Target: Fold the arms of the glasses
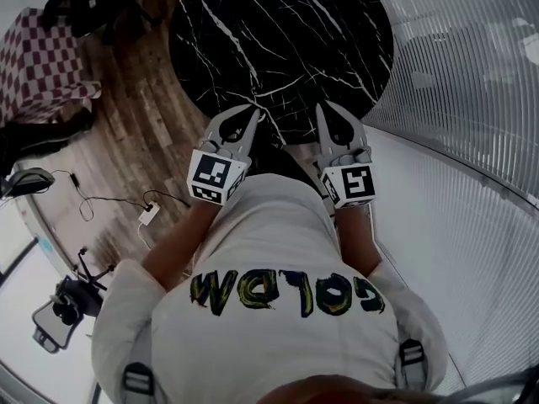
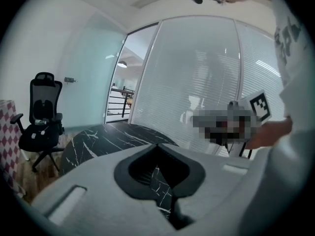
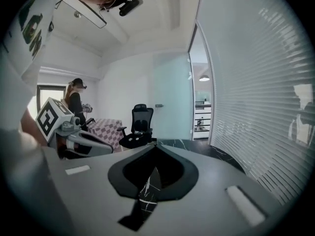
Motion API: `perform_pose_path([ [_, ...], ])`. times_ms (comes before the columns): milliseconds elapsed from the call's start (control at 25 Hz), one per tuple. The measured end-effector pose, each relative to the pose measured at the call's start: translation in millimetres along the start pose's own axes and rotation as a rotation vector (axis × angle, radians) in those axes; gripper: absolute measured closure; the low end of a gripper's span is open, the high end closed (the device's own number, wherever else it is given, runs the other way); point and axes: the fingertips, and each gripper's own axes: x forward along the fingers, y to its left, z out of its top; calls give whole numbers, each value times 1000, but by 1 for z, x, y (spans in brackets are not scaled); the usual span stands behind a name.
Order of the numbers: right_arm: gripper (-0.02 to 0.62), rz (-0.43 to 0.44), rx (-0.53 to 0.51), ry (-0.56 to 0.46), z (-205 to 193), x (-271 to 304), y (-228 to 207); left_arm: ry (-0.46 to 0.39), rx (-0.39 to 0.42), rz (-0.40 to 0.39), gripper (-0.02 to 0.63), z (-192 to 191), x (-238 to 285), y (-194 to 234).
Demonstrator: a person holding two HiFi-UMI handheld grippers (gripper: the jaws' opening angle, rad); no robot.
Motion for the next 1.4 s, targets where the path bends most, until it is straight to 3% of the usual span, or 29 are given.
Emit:
perform_pose_path([
  [200, 592, 31, -33, 73, -28, 24, -21, 83, -6, 34, 584, -31, 23, 22],
  [760, 591, 131, -54, 261, -138, 99, -38, 313, -176, 66, 549, -137, 72, 80],
  [960, 568, 141, -82, 321, -173, 126, -47, 334, -212, 87, 545, -172, 90, 97],
  [1160, 568, 142, -111, 356, -200, 145, -50, 329, -348, 44, 502, -192, 103, 97],
  [1320, 571, 134, -141, 379, -220, 158, -57, 304, -487, 25, 502, -202, 115, 102],
  [1400, 571, 124, -147, 383, -227, 167, -60, 299, -516, 18, 502, -205, 119, 104],
])
